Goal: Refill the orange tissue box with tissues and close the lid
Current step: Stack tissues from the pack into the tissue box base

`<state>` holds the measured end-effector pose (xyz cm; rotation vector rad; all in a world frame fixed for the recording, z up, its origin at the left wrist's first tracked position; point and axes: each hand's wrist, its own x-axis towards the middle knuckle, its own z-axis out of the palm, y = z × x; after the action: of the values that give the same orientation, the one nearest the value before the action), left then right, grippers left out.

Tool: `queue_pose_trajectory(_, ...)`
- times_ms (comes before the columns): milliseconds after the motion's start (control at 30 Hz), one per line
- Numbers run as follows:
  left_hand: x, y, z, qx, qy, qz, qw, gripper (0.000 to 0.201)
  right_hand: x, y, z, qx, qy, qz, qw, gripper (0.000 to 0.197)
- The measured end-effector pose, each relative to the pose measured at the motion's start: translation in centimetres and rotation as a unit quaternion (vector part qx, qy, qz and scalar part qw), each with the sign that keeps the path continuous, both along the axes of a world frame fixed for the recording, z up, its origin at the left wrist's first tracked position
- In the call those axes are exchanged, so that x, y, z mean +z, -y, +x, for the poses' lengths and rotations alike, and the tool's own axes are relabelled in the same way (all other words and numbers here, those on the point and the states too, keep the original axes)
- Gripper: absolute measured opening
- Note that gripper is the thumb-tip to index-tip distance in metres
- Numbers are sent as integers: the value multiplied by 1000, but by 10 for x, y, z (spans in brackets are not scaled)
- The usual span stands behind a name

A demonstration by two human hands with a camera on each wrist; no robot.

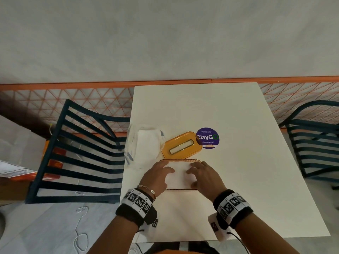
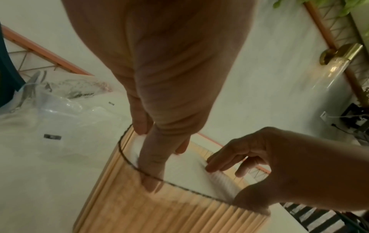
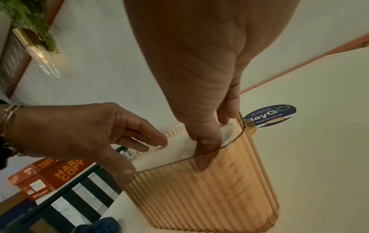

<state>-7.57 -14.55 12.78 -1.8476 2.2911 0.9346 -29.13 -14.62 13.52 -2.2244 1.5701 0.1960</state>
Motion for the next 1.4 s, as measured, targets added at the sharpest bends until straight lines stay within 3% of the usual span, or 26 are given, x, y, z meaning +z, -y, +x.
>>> queue_pose_trajectory(200, 5, 1, 5, 4, -19, -8, 1000, 65, 3, 3, 1, -6, 0, 10, 1000, 59)
queue_pose_trajectory(533, 11, 10, 5, -33, 9, -18, 999, 60, 5, 5, 0, -21, -1, 15, 1000, 57)
queue_pose_trajectory(733, 12, 14, 0, -71, 49, 2, 996, 55, 6, 10, 0, -1, -44, 1, 999, 56)
queue_pose_trajectory(967, 9, 23, 5, -91, 65, 13, 994, 69, 5, 10, -3, 9, -52, 1, 999, 58)
queue_pose_trajectory(1067, 9, 22, 2, -97, 55, 7, 994, 66, 6, 11, -3, 0, -31, 6, 1000, 56)
queue_pose_trajectory(1133, 13, 25, 7, -51, 4, 6, 999, 57, 6, 11, -3, -16, -3, 9, 1000, 56)
queue_pose_trajectory(1233, 24, 39, 26, 95, -99, -26, 990, 33, 6, 12, -7, -87, 69, 13, 994, 50)
queue_pose_trajectory(1300, 15, 57, 43, 208, -94, -78, 971, 24, 7, 12, -12, -140, 112, -14, 984, 42)
queue_pose_trajectory(1400, -12, 82, 64, 320, -21, -38, 947, 48, 3, 13, -18, -211, 144, -34, 966, 38)
